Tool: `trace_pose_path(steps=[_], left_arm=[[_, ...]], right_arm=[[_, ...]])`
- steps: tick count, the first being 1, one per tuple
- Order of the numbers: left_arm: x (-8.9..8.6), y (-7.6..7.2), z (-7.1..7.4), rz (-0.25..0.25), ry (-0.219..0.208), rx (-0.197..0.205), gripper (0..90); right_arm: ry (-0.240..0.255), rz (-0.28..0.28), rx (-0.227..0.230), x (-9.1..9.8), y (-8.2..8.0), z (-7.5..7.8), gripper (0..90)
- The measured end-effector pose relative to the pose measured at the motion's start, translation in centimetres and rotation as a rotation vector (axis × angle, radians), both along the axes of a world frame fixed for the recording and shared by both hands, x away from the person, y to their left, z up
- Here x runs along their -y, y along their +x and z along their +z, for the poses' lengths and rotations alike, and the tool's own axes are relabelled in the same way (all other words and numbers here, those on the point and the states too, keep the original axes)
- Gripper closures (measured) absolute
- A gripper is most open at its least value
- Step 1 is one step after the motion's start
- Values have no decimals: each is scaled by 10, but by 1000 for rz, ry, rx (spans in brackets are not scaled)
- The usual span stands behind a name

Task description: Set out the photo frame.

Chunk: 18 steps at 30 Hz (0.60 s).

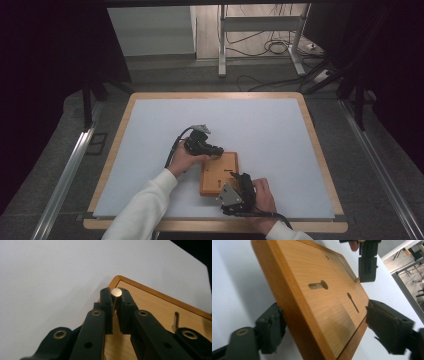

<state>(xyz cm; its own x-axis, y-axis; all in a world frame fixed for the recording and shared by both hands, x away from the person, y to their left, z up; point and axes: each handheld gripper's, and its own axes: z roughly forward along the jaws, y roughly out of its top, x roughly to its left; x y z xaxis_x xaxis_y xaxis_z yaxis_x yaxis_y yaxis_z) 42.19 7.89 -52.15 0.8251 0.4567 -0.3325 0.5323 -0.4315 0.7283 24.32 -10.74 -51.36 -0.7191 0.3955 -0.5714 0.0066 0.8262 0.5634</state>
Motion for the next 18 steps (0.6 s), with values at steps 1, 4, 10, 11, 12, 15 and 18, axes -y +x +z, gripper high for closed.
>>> trace_pose_path(steps=[1,4,10,11,12,15,18], left_arm=[[0,0,0,2,1,8,843],[1,-1,0,18,11,23,845],[-1,0,-3,28,-3,16,824],[-1,1,-4,31,-10,11,821],[-2,1,-5,33,-19,5,818],[-2,2,-5,35,-35,-4,797],[-4,0,-2,56,-24,14,718]], right_arm=[[2,5,4,0,0,2,230],[24,11,23,2,1,9,295],[50,14,20,7,4,20,430],[62,9,13,8,5,22,430],[74,6,7,9,6,24,430],[82,6,5,12,9,28,442],[81,9,4,12,10,29,452]])
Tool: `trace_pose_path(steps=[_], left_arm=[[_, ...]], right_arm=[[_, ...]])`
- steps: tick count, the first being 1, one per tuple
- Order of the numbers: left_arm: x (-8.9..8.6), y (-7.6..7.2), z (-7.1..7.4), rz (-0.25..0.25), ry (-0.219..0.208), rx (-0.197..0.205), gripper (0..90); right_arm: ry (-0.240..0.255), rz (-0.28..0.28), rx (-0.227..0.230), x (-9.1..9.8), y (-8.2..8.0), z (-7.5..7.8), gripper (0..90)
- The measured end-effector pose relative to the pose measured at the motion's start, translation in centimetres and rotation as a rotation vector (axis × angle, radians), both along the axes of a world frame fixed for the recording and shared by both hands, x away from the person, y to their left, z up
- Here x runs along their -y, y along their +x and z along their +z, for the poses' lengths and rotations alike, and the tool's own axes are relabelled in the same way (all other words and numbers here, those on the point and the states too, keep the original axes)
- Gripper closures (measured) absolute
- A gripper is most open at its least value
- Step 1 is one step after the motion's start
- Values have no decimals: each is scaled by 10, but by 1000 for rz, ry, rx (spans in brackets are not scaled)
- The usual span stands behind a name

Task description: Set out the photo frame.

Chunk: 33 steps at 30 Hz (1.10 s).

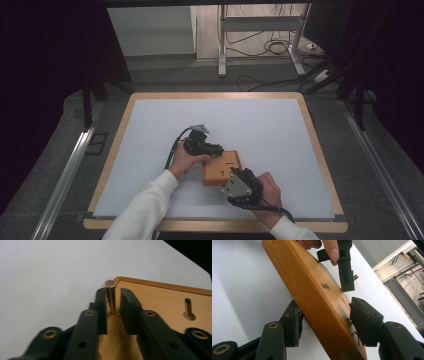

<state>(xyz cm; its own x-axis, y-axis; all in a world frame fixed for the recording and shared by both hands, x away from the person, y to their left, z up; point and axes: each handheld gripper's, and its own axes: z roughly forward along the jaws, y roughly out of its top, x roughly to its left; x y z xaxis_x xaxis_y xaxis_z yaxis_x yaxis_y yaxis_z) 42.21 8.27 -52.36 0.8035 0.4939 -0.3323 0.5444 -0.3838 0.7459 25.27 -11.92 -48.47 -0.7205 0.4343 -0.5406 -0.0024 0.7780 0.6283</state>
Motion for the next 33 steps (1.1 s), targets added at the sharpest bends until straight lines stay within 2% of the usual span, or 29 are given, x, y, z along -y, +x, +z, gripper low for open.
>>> trace_pose_path(steps=[7,11,19,23,27,29,33], left_arm=[[-25,-11,13,95,15,70,507],[-41,-24,12,140,37,100,430],[-72,-51,11,159,72,134,367],[-85,-67,6,157,87,128,345],[-91,-83,-1,140,158,149,336],[-93,-90,-3,130,181,156,334],[-94,-97,-2,124,178,158,330]], right_arm=[[-2,9,-10,-1,2,2,461],[-7,10,-16,0,3,3,463],[-10,8,-25,0,3,4,469],[-10,10,-38,1,5,7,469],[-10,9,-42,1,8,11,480],[-11,5,-52,1,10,14,482],[-8,6,-72,1,15,20,491]])
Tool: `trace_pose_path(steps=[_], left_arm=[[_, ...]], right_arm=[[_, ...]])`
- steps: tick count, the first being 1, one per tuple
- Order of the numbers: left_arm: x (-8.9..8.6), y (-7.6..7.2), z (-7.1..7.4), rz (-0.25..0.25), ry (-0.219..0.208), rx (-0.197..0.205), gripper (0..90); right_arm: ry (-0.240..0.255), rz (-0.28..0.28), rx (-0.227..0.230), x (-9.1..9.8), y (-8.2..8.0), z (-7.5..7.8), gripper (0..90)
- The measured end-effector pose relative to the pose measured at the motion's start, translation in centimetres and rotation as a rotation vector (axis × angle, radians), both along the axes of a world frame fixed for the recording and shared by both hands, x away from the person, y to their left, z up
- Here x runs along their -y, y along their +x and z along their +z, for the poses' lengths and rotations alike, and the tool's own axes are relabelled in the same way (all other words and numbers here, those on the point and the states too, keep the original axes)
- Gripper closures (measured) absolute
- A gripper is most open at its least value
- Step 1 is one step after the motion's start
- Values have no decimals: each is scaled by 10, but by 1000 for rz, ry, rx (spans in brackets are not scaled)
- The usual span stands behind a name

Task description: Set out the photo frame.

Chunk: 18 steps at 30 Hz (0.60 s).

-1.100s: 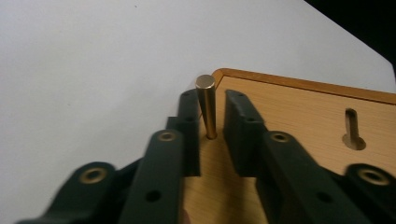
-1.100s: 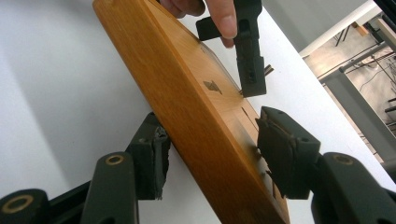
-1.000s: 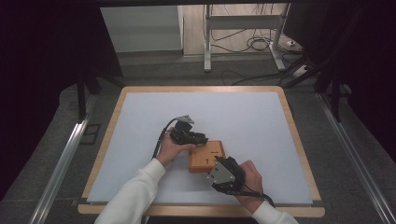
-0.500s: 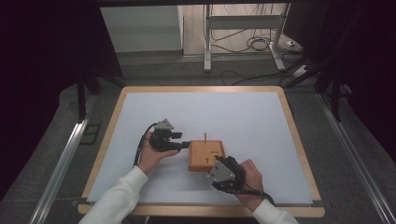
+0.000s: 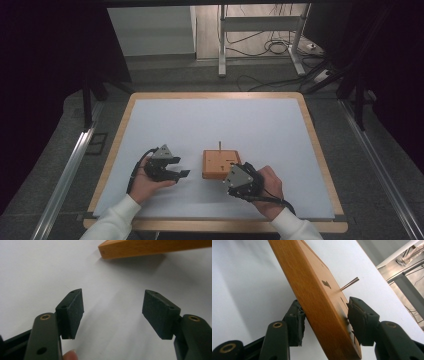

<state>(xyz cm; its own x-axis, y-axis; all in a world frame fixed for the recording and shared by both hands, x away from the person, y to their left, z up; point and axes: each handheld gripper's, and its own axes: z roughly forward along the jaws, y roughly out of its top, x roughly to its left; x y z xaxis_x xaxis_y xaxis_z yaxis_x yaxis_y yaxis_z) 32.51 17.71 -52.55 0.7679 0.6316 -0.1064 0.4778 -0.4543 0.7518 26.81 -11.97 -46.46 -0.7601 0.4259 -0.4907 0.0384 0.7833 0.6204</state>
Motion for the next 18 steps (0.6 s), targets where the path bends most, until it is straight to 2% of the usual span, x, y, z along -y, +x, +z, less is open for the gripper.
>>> trace_pose_path(steps=[4,12,16,18], left_arm=[[1,-1,0,0,0,-3,329],[5,-3,-2,-1,29,2,323],[3,-1,-3,8,29,-3,321],[3,-1,-4,12,28,-2,320]], right_arm=[[-11,-1,-1,-2,6,8,511],[-1,5,-49,-4,23,23,544],[-25,7,-48,-7,28,27,581],[-18,7,-52,-8,32,29,587]])
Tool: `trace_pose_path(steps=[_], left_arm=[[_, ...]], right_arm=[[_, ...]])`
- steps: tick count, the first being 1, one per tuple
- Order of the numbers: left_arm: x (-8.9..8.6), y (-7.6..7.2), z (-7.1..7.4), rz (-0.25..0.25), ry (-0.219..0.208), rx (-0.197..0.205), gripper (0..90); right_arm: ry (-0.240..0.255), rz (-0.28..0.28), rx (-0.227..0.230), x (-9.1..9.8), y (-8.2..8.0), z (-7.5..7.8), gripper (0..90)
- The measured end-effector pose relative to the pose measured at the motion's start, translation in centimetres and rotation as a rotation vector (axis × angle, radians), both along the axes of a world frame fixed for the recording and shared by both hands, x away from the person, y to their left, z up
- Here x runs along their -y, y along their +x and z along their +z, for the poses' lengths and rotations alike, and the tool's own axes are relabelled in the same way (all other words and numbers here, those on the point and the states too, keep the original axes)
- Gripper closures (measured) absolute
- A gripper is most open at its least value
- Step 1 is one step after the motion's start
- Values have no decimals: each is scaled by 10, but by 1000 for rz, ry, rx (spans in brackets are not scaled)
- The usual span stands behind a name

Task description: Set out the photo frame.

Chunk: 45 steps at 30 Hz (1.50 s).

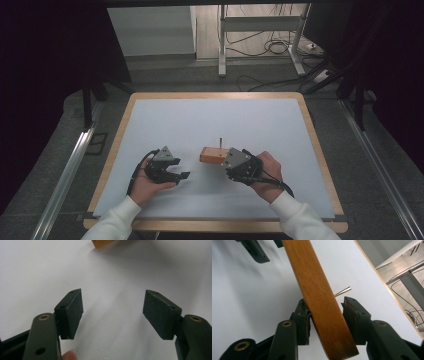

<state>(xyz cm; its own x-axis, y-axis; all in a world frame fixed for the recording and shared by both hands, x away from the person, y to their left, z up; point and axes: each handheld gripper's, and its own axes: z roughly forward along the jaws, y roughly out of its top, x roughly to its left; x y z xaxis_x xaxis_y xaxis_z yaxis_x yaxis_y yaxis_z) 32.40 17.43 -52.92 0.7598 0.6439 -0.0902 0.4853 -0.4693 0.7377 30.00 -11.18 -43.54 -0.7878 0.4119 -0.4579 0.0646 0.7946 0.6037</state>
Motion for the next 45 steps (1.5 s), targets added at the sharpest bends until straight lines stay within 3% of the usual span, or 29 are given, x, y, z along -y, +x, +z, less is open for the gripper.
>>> trace_pose_path(steps=[7,14,21,26,32,39,43,45], left_arm=[[0,1,-1,-1,4,-4,318],[0,1,-2,-1,10,-1,314],[0,1,-3,3,15,0,310],[0,2,-3,5,14,1,308],[-1,2,-3,7,17,2,308],[0,2,-4,10,20,-2,307],[1,2,-4,5,25,0,306],[1,2,-4,5,25,0,306]], right_arm=[[-10,23,-16,-6,8,5,610],[-34,46,15,-11,9,8,647],[-4,56,-4,-13,18,21,686],[28,65,-46,-14,22,29,688],[64,106,-63,-11,15,38,688],[100,178,-61,-12,-4,50,687],[118,214,-104,-11,-8,49,686],[103,224,-125,-12,-8,46,684]])
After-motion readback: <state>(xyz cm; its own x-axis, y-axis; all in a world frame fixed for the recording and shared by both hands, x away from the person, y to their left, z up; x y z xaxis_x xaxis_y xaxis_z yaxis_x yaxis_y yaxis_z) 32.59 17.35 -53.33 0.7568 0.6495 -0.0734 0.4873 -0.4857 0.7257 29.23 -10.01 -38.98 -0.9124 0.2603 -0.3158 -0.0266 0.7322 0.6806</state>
